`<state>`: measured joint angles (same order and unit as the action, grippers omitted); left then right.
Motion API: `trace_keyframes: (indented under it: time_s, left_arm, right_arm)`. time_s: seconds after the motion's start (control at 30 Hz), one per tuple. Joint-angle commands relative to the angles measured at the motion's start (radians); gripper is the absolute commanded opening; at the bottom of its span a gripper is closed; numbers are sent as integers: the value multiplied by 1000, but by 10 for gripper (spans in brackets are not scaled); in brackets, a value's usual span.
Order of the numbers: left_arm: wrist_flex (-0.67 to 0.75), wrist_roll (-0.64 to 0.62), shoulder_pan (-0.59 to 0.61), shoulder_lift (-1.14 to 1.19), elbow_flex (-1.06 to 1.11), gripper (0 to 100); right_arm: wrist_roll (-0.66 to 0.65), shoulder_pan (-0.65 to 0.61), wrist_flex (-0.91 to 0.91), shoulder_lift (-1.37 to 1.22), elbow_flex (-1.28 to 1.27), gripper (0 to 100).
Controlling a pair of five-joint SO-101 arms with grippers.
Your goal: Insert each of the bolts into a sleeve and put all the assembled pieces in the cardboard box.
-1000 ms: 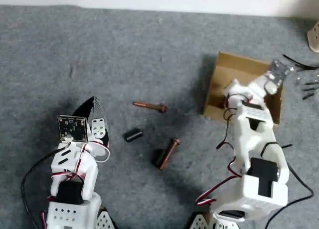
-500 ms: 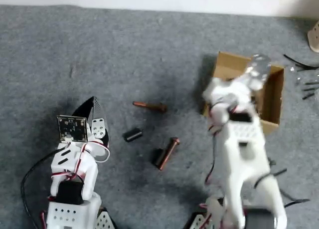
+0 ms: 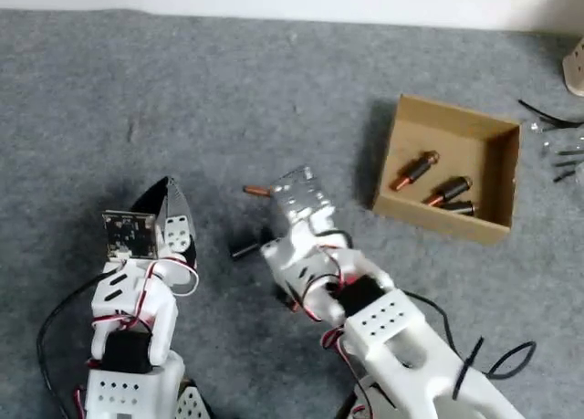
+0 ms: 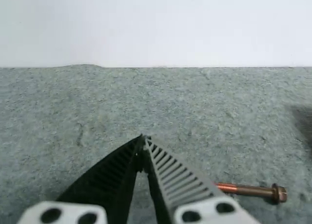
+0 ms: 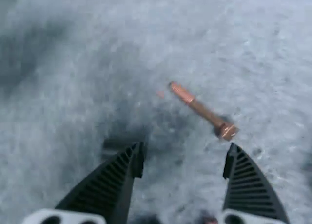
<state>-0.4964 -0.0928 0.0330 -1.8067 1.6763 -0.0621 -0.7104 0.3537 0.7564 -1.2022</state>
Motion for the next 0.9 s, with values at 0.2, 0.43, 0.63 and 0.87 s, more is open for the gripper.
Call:
trace_keyframes:
  time_s: [0.2,0.43,0.63,0.87]
  left_arm:
    - [5,2,71,-2,21,11]
    - [5,0,104,-8,21,11]
    - [5,2,104,-10,21,11]
    - [6,2,104,-10,21,11]
  right_arm:
    - [-364,-120,219,-305,292,87]
    - [-454,-120,305,-657,604,89]
    - [-514,-124,348,-803,768,89]
    - [-551,-125,349,-874,759,89]
